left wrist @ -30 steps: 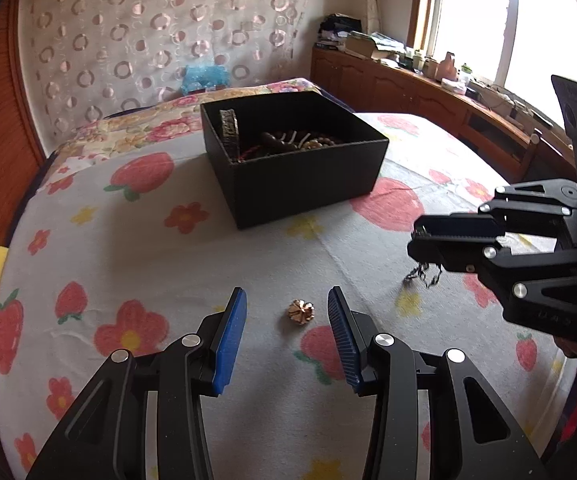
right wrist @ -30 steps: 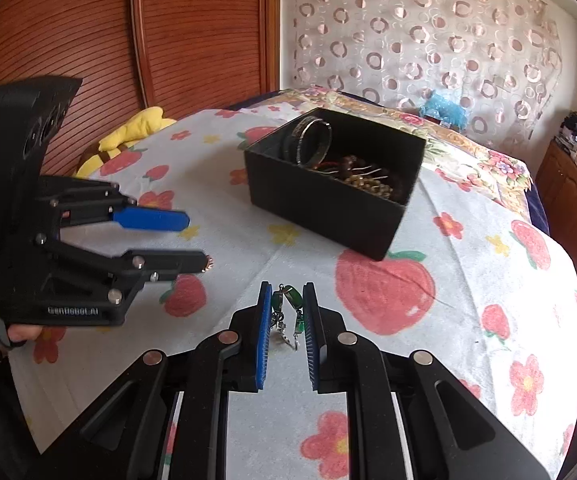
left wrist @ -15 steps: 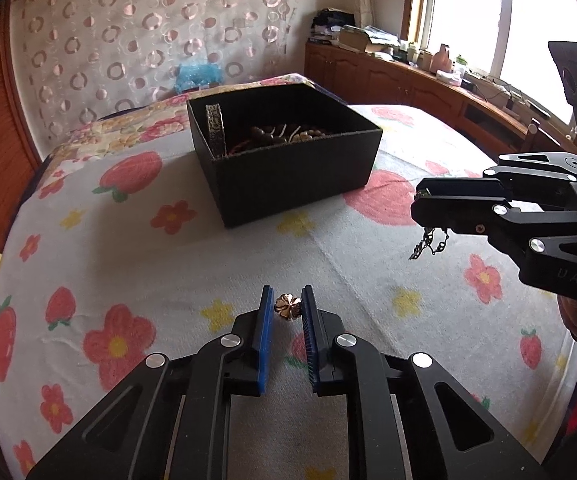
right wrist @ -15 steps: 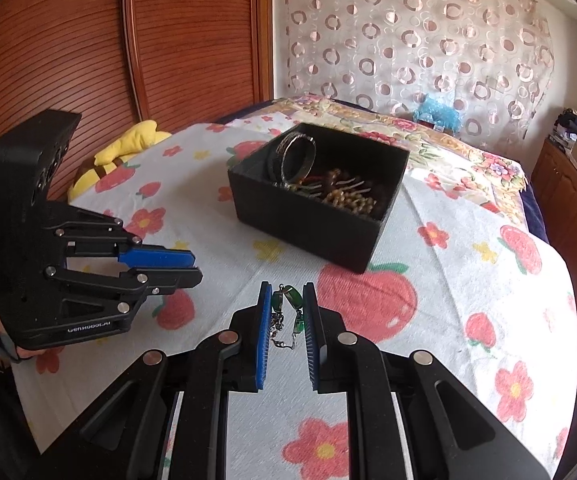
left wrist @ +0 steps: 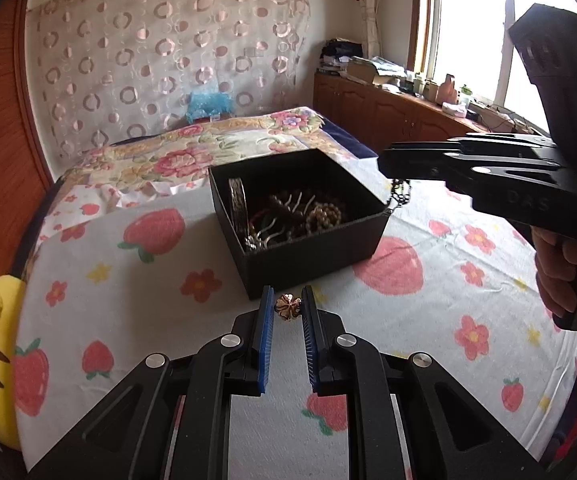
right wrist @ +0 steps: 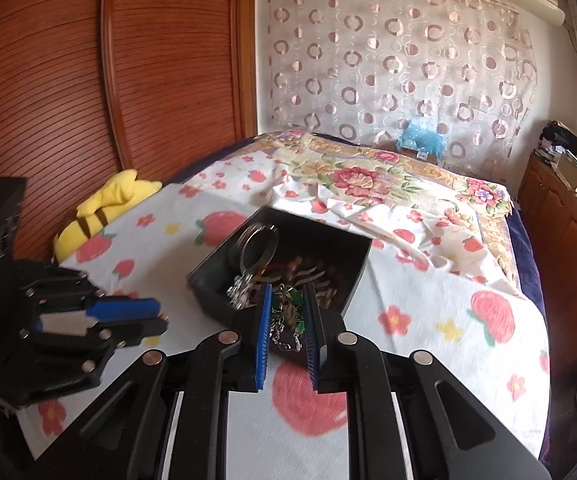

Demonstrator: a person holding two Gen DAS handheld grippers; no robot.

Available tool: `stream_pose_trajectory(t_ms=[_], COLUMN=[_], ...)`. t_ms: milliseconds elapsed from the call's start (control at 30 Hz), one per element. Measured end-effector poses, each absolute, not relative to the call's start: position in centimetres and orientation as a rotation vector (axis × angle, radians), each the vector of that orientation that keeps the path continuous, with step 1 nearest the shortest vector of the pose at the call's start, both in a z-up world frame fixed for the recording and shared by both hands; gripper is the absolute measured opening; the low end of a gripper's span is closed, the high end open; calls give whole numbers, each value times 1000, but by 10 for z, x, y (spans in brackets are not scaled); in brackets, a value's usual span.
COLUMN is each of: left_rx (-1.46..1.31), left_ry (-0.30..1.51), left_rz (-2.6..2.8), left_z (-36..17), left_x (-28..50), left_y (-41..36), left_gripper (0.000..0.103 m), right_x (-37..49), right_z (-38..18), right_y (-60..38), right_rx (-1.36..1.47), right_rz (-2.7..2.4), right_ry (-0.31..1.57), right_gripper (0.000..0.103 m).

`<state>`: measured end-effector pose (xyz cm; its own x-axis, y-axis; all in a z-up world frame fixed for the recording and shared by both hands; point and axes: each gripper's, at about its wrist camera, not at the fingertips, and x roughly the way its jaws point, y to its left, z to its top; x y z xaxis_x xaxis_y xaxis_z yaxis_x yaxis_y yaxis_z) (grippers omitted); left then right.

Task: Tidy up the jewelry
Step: 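Close the left tool on the gold ring while the right tool carries the pendant to the box, then lower the ring and pendant into the black box and open both tools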

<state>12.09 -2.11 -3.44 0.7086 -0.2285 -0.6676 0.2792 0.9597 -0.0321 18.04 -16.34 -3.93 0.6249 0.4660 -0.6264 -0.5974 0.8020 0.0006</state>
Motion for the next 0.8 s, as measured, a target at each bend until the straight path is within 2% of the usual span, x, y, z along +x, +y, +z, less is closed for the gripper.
stream_pose_trajectory(t_ms=[367,433,467,800], left_rx=[84,84,83,67], left_ry=[696,695,694,677], left_rz=[-271,-269,-267,-242], left_z=[-16,-14,-14,-4], left_x=[142,145,148,171], left_y=[-24,-25,-25,-23], left_gripper=[13,13,13,13], right_x=[225,226,225,215], right_z=[-43,-43,-44,-54], right_y=[-159,-161,-161,-182], right_rx=[-150,-148,-146,-137], right_rz=[591,583,579,546], right_ry=[695,691,686,685], right_gripper=[19,35,39,39])
